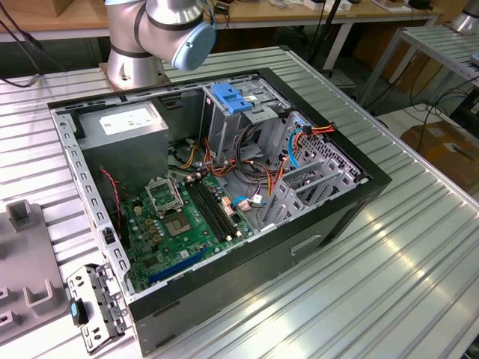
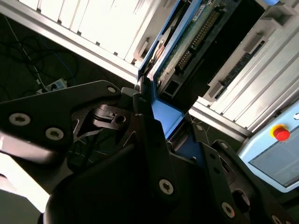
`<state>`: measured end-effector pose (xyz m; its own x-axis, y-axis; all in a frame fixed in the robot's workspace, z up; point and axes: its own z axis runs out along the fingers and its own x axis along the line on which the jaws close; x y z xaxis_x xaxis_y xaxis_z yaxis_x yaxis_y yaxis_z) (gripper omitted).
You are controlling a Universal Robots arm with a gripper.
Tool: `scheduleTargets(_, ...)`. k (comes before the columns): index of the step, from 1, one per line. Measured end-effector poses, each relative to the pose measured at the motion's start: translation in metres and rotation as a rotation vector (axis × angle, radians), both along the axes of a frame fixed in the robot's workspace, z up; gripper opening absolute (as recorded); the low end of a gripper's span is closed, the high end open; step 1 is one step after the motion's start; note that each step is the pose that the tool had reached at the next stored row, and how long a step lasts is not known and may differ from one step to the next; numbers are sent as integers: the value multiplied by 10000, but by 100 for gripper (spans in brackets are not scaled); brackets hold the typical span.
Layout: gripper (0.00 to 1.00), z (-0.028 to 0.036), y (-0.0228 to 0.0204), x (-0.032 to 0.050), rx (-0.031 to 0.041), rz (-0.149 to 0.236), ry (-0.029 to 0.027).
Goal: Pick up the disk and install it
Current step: 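Pick up the disk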
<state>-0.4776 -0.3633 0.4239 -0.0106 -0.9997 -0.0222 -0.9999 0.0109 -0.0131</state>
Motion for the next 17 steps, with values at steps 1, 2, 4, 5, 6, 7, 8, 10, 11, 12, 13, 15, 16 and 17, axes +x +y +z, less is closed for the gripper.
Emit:
scheduleTargets(1, 37, 5, 0, 0, 0, 0, 1)
scheduleTargets(2, 37, 11, 0, 0, 0, 0, 1)
scheduleTargets(4, 37, 24, 0, 0, 0, 0, 3)
scheduleTargets(5, 37, 30, 0, 0, 0, 0, 3)
scheduleTargets(6, 37, 38, 0, 0, 0, 0, 4)
scheduleTargets(7, 37, 45, 0, 0, 0, 0, 5)
scheduleTargets(8, 37, 57, 0, 0, 0, 0, 5)
scheduleTargets(10, 37, 80, 0, 0, 0, 1, 8)
scheduleTargets(11, 37, 88, 0, 0, 1, 1, 9)
scheduleTargets(12, 37, 99, 0, 0, 0, 0, 10)
scheduleTargets(13, 37, 106, 0, 0, 0, 1, 11)
scheduleTargets(15, 37, 121, 0, 0, 0, 0, 13)
scheduleTargets(16, 37, 129, 0, 0, 0, 0, 14)
scheduleTargets(17, 37, 136, 0, 0, 0, 0, 16)
